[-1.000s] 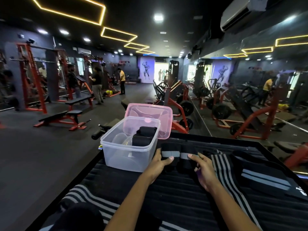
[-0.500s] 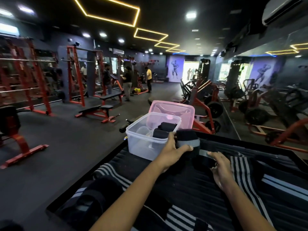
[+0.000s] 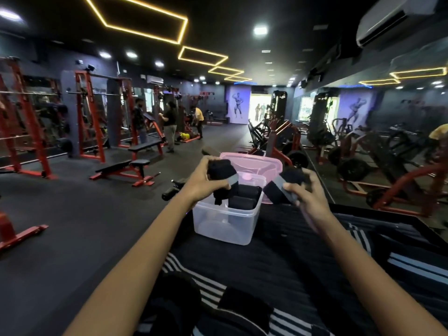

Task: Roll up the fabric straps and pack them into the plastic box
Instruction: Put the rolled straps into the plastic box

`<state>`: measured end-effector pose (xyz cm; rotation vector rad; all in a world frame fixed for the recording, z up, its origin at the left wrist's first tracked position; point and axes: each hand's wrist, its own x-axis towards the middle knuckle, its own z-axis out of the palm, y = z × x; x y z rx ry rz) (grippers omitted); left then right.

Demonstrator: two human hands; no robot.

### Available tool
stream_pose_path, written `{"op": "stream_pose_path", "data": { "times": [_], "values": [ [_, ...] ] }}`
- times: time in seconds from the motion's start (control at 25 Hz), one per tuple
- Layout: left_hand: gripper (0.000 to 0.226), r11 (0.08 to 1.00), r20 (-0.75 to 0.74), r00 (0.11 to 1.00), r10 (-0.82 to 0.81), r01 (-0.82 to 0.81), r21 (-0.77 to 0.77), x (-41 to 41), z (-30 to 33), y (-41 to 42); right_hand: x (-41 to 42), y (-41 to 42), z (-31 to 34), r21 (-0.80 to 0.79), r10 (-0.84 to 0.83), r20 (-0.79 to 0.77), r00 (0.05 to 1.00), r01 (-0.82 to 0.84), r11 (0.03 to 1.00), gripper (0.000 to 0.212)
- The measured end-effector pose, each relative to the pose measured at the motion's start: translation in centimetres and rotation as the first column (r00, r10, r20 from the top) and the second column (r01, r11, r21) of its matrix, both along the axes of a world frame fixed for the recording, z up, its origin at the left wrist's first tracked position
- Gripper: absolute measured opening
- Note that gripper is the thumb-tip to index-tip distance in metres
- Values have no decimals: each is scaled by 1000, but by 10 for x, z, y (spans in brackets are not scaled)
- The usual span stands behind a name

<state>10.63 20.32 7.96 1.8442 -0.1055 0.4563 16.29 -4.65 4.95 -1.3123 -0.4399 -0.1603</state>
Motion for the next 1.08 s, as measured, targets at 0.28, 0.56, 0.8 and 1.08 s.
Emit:
{"op": "stream_pose_path", "data": {
  "times": [0.28, 0.56, 0.8, 1.08],
  "values": [
    [50, 958, -132, 987, 92, -52, 282, 29, -4, 33, 8, 77, 33, -609, 10, 194, 981, 113, 785, 54],
    [45, 855, -267, 963, -29, 162, 492, 44, -12, 31, 18, 68, 30, -882, 84, 131, 988, 77, 465, 51],
    [33, 673, -457, 888, -55, 371, 639, 67, -19, 29, 32, 91, 23, -986, 220, 111, 969, 80, 145, 43],
    [25, 579, -651, 755, -74, 564, 589, 74, -13, 16, 39, 112, 31, -985, 217, -117, 969, -86, -148, 36]
  ]
}}
